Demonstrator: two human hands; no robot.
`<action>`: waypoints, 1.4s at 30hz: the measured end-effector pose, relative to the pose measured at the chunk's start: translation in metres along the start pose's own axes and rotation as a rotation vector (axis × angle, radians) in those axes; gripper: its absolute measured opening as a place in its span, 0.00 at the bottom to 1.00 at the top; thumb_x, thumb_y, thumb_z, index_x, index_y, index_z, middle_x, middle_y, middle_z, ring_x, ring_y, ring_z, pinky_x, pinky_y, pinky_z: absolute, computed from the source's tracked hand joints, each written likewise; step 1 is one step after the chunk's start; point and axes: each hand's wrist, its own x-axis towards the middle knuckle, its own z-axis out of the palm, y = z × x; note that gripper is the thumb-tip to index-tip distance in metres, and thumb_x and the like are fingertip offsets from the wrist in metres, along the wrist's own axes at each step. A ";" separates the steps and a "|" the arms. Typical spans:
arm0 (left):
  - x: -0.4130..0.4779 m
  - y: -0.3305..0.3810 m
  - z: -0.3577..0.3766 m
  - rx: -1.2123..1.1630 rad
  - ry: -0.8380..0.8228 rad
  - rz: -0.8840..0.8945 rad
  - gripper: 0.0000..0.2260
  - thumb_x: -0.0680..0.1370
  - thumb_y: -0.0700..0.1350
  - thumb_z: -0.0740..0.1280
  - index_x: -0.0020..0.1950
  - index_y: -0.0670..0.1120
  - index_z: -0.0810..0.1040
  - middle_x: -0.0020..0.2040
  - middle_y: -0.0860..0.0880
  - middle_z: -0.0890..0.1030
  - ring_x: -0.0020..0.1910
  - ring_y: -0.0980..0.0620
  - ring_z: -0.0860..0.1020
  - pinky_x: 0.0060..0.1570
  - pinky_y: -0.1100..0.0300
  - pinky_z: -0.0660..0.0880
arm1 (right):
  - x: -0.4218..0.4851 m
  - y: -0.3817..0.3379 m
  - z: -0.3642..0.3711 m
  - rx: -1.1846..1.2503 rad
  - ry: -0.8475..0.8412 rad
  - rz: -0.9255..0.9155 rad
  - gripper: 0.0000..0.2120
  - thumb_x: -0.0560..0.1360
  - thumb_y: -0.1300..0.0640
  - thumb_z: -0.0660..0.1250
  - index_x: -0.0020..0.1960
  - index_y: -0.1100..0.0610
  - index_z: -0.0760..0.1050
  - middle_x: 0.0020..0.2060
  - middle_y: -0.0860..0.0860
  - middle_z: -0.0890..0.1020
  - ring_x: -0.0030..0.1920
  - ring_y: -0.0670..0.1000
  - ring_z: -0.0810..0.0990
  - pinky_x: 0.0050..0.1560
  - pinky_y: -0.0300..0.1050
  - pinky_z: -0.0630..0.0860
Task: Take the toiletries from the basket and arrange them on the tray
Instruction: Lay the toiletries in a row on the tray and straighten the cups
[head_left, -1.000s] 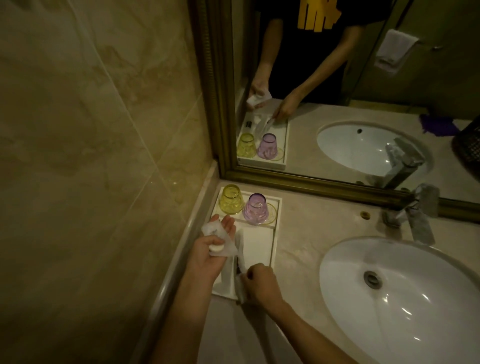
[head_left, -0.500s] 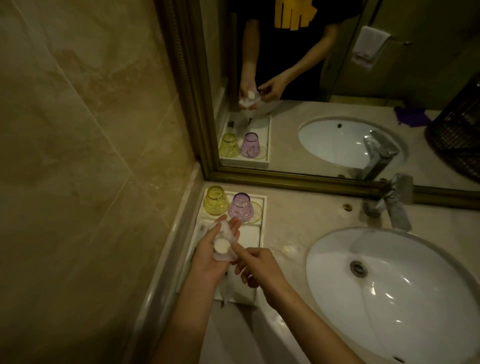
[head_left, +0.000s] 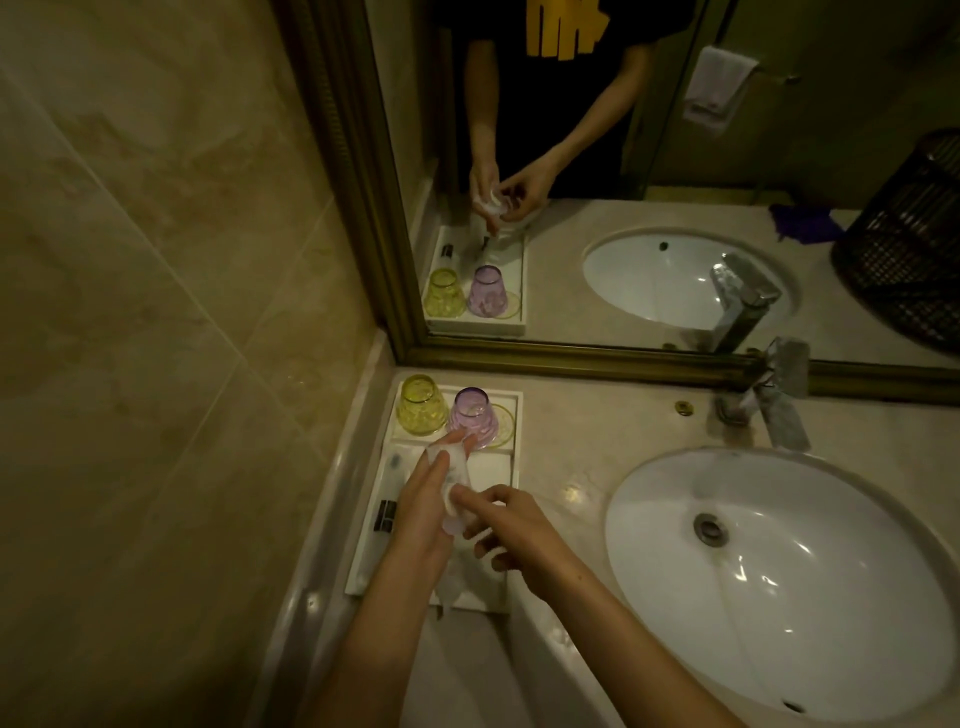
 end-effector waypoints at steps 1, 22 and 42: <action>0.000 -0.002 0.001 0.009 0.006 0.005 0.16 0.83 0.47 0.60 0.69 0.46 0.75 0.65 0.39 0.78 0.64 0.36 0.76 0.56 0.47 0.75 | 0.000 -0.001 0.001 0.005 -0.014 0.000 0.26 0.69 0.39 0.76 0.52 0.60 0.77 0.35 0.52 0.84 0.28 0.48 0.78 0.25 0.38 0.68; -0.014 0.029 -0.070 -0.352 -0.046 -0.118 0.14 0.83 0.44 0.56 0.61 0.44 0.79 0.47 0.45 0.86 0.40 0.51 0.84 0.40 0.58 0.81 | 0.098 0.004 -0.025 -1.202 -0.214 -0.105 0.15 0.74 0.56 0.73 0.61 0.55 0.84 0.54 0.57 0.85 0.50 0.54 0.83 0.52 0.46 0.80; 0.005 0.041 -0.005 -0.102 -0.192 -0.328 0.08 0.68 0.34 0.72 0.45 0.39 0.85 0.41 0.42 0.81 0.31 0.53 0.81 0.29 0.63 0.78 | 0.042 -0.011 -0.077 -0.326 0.072 -0.667 0.22 0.74 0.67 0.71 0.64 0.49 0.78 0.53 0.46 0.82 0.33 0.40 0.73 0.40 0.36 0.74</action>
